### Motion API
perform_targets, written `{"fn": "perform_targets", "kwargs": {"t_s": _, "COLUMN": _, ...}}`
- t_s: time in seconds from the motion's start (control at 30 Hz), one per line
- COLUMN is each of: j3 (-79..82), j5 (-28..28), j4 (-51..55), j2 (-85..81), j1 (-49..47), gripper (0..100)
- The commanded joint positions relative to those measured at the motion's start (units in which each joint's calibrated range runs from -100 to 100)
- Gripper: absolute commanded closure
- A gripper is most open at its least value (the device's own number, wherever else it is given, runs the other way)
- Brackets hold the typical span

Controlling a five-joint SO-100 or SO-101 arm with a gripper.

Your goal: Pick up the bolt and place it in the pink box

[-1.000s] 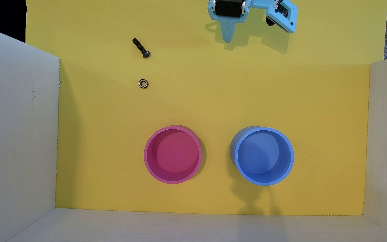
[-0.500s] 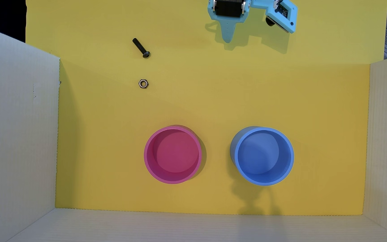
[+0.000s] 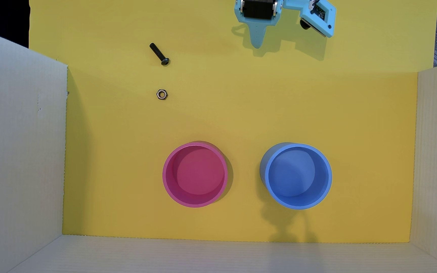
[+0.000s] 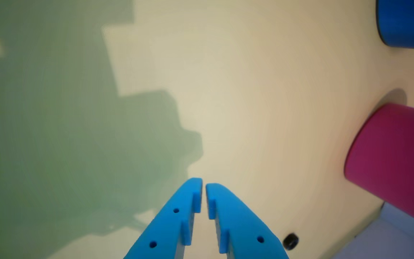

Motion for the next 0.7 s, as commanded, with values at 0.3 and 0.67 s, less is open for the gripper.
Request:
{"fn": "perform_targets", "kwargs": {"t_s": 0.3, "j3": -1.7, "j5": 0.5, "j4": -4.9, "j2": -0.1, "j1": 4.7, "gripper": 98}}
{"fn": "perform_targets", "kwargs": {"t_s": 0.67, "j3": -8.5, "j5": 2.4, "j4": -8.3, "j2": -0.1, "j1": 30.4, "gripper": 98}}
